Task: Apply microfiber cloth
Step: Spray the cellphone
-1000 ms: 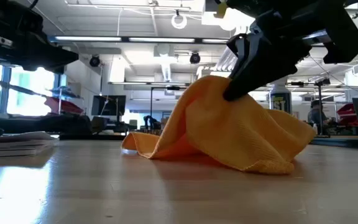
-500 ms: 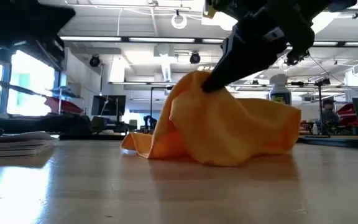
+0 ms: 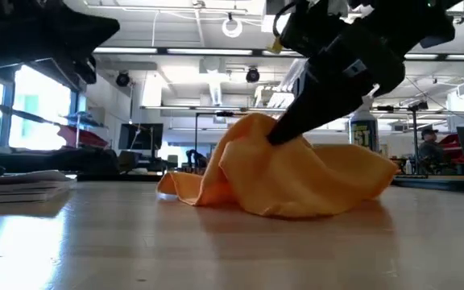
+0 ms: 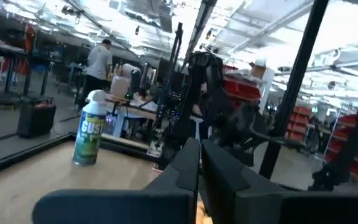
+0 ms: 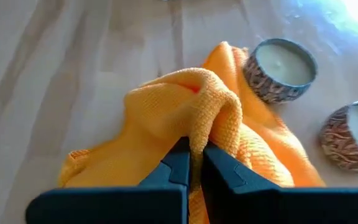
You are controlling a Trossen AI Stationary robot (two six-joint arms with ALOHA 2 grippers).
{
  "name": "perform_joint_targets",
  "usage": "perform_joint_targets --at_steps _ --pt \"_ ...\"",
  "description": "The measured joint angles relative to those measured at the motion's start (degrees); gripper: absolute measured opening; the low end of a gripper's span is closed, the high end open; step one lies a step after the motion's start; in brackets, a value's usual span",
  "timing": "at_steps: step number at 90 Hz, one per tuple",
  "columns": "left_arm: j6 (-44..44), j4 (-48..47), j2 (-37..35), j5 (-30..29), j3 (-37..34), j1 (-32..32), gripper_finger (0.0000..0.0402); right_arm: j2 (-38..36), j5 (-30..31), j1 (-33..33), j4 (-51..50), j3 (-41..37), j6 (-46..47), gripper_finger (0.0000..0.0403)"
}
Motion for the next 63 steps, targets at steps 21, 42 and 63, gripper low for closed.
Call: perform_joint_targets --at_steps 21,42,63 --pt "0.37 12.58 20.71 -5.81 3.57 -0.70 0.0000 0.00 -1.72 -3.06 -4.41 0.00 2.07 0.0071" --pt "-0.93 12.43 34.75 -6.93 12.23 -0.70 0.0000 -0.62 -7.97 -4.31 -10.46 5.05 -4.03 0.0167" --pt "4.37 12.25 45.25 -6.94 21.80 -0.70 0.0000 -0.66 -15.63 -3.07 -31.73 13.89 -1.24 0.0212"
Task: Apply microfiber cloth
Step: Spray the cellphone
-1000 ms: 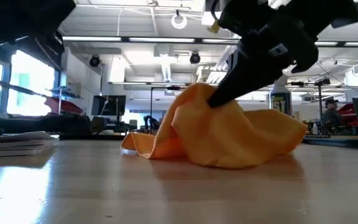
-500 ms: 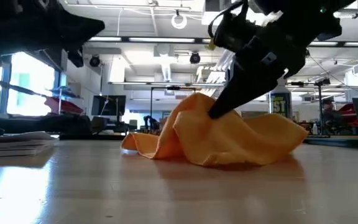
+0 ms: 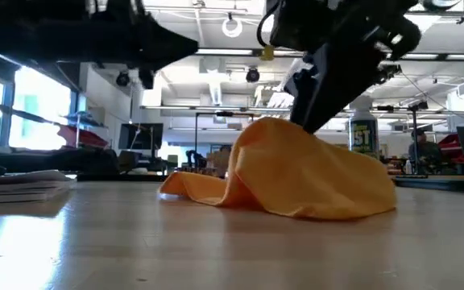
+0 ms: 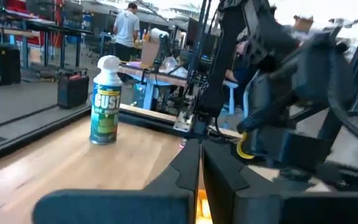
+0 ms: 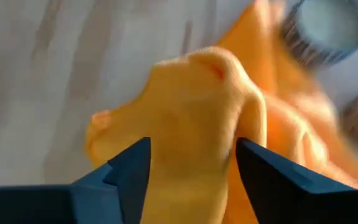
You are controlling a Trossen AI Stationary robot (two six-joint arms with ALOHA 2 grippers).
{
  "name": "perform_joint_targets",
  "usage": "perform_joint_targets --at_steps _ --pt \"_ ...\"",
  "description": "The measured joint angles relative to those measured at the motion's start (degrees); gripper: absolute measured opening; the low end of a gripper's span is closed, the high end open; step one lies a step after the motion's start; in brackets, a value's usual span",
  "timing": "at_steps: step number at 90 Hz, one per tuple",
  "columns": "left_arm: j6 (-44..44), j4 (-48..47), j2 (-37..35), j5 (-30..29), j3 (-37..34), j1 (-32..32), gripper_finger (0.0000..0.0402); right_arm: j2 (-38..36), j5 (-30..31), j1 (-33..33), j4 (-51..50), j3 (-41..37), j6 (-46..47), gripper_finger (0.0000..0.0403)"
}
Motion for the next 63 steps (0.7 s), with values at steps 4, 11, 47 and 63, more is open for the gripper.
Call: perform_joint_targets --at_steps 4,11,47,63 --pt "1.69 0.01 1.38 -0.02 1.55 0.12 0.0000 0.00 -1.50 0.93 -1.60 0.16 2.30 0.0213" --pt "4.27 -0.23 2.75 -0.19 3.18 0.38 0.0000 0.02 -4.80 3.27 -3.30 0.14 6.70 0.0210" --pt "6.20 -0.17 3.28 -1.60 8.44 3.01 0.0000 -0.13 -6.86 18.14 -7.48 0.14 35.41 0.0204" --pt "6.20 0.03 4.64 -1.41 10.93 3.15 0.0000 -3.14 -5.96 20.80 -13.19 0.25 45.56 0.0204"
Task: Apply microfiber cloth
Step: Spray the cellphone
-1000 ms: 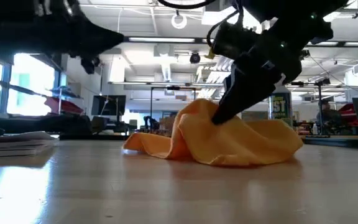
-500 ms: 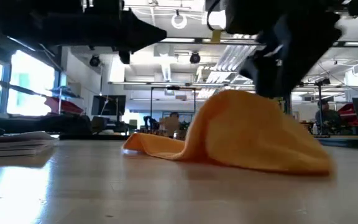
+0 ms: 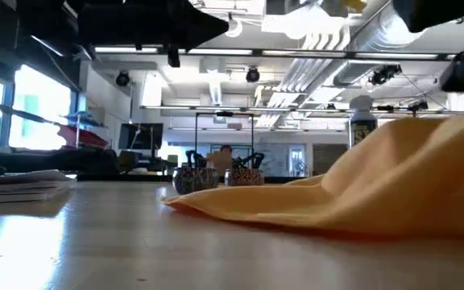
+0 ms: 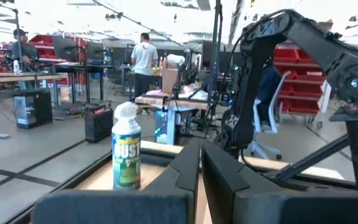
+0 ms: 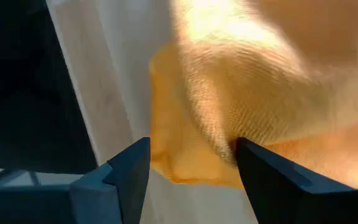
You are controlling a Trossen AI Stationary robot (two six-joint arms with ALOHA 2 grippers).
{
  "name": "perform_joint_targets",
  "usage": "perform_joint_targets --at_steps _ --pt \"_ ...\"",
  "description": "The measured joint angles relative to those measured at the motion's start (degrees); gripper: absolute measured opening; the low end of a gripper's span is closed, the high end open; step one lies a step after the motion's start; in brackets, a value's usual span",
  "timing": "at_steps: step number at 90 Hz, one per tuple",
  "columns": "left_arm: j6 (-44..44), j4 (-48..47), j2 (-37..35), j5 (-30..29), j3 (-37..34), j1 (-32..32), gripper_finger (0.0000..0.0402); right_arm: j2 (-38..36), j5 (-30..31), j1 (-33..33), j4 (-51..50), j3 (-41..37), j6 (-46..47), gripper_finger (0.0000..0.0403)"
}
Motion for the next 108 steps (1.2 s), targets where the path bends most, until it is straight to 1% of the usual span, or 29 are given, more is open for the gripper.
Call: perform_joint_targets --at_steps 7,12,18,23,27,33,41,45,51,62,69,78,89,97,108 --pt "0.07 -0.30 0.78 -0.03 0.89 0.00 0.0000 -1.94 1.66 0.09 -3.52 1.34 0.62 0.0204" --pt "0.04 -0.27 1.51 -0.01 1.82 0.01 0.0000 -3.59 4.12 0.06 -7.10 2.53 0.65 0.0204" --pt "0.08 -0.18 2.13 -0.09 2.31 0.07 0.0000 -5.20 8.01 0.02 -15.14 3.83 1.23 0.0204" --pt "0.22 -0.19 2.81 -0.16 2.59 0.09 0.0000 -6.18 12.20 0.02 -22.61 4.07 3.11 0.0204" --pt "0.22 -0.43 3.20 -0.21 2.60 0.09 0.0000 -6.67 14.12 0.02 -28.46 3.50 5.16 0.0204" --pt "0.20 -0.45 3.83 -0.09 2.69 0.07 0.0000 -7.07 13.78 -0.31 -36.60 1.80 7.99 0.0204" --pt "0.08 -1.18 4.73 -0.03 2.71 -0.07 0.0000 -7.02 9.78 -1.00 -42.23 -2.09 9.25 0.0204" --pt "0.10 -2.72 5.02 -0.02 2.64 -0.13 0.0000 -7.02 7.21 -1.67 -41.49 -4.39 9.27 0.0204" --pt "0.13 -4.02 5.36 -0.01 2.64 -0.13 0.0000 -6.99 3.26 -2.68 -37.67 -8.17 9.17 0.0204" --pt "0.22 -6.93 5.34 -0.04 2.64 -0.11 0.0000 -6.89 0.13 -4.23 -32.74 -15.41 9.89 0.0204" --pt "0.22 -8.07 5.37 -0.03 2.64 -0.11 0.0000 -6.85 -1.65 -5.40 -32.90 -18.48 12.08 0.0204" --pt "1.79 -8.77 5.34 -0.04 2.64 -0.11 0.0000 -6.87 -1.49 -6.17 -33.59 -20.57 15.01 0.0204" --pt "2.58 -8.77 5.34 -0.04 2.64 -0.11 0.0000 -6.87 1.11 -6.17 -31.85 -22.89 17.50 0.0204" --pt "2.57 -8.85 5.34 -0.04 2.64 -0.11 0.0000 -6.50 3.14 -6.17 -31.39 -22.66 19.05 0.0204" --pt "2.57 -8.84 5.34 -0.04 2.64 -0.11 0.0000 -6.48 4.89 -6.17 -27.65 -22.86 19.81 0.0204"
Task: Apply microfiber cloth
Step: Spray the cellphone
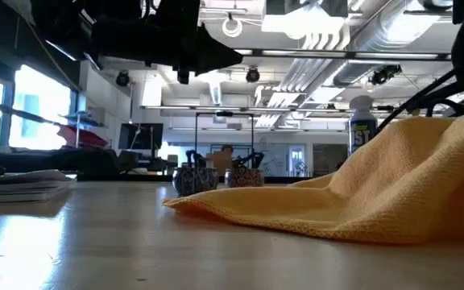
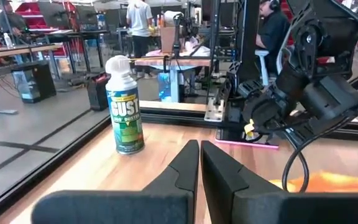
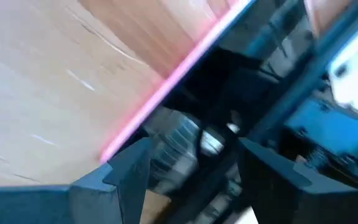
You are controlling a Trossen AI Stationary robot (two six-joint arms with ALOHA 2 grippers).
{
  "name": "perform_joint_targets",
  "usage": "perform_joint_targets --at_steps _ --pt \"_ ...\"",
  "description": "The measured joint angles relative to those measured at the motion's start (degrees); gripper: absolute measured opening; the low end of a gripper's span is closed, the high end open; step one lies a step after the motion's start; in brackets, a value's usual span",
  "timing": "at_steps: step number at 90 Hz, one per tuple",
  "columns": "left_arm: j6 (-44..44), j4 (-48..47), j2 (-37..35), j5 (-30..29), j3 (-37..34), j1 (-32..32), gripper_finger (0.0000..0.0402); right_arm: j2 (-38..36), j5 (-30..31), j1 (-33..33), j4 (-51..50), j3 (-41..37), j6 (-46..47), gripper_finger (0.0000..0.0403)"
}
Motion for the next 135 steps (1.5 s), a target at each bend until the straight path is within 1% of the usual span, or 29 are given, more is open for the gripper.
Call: perform_joint_targets --at_steps 22,37,45,54,60,70,78,85,90,95,101,107,114,120,128,135 --pt "-0.01 -0.01 0.00 0.00 0.00 -0.02 0.0000 -0.11 0.26 -1.14 1.91 -0.05 2.63 0.0204" --pt "-0.01 -0.04 0.00 0.00 0.00 -0.02 0.0000 -0.09 6.02 -3.12 5.83 2.19 2.45 0.0204" --pt "-0.01 0.00 0.00 0.00 0.00 -0.02 0.0000 -0.03 9.67 -4.75 9.69 3.29 1.12 0.0204" --pt "-0.01 -0.02 0.00 0.00 0.00 -0.02 0.0000 0.07 12.85 -6.80 15.80 4.79 -2.87 0.0204" --pt "-0.01 -0.02 0.00 0.00 0.00 -0.02 0.0000 0.12 13.90 -8.05 17.39 6.90 -6.89 0.0204" --pt "-0.01 -0.53 0.00 0.01 0.00 -0.02 0.0000 0.11 14.32 -9.24 13.49 11.46 -11.89 0.0204" --pt "-0.01 -1.25 0.00 0.00 0.00 -0.02 0.0000 0.10 16.34 -9.27 7.38 15.05 -13.33 0.0204" --pt "-0.04 -1.69 0.00 0.03 0.00 -0.02 0.0000 0.07 16.74 -8.53 2.84 16.09 -13.49 0.0204" --pt "-0.02 -2.86 -0.05 0.76 0.00 -0.02 0.0000 0.06 15.61 -7.82 1.24 15.47 -13.07 0.0204" --pt "-0.05 -5.10 -0.07 3.09 0.00 0.01 0.0000 0.04 13.21 -6.90 1.16 13.83 -13.01 0.0204" --pt "-0.11 -7.97 -0.07 6.27 0.00 0.20 0.0000 0.04 10.27 -5.36 2.63 11.10 -12.23 0.0204" --pt "-1.07 -10.74 -0.07 8.22 0.32 0.36 0.0000 0.04 9.44 -3.85 5.13 7.91 -10.01 0.0204" --pt "-3.70 -14.28 -0.07 8.53 1.55 0.68 0.0000 0.04 9.35 -2.53 9.26 4.23 -8.76 0.0204" --pt "-6.02 -18.03 -0.07 8.17 2.98 1.08 0.0000 0.04 9.24 -2.05 15.81 1.53 -8.94 0.0204" --pt "-9.47 -25.72 0.08 6.38 5.73 2.44 0.0000 -0.28 9.95 -2.35 20.21 -0.24 -10.68 0.0204" --pt "-10.53 -32.66 0.19 5.61 8.53 4.54 0.0000 -0.21 12.26 -3.32 23.91 -0.16 -13.21 0.0204"
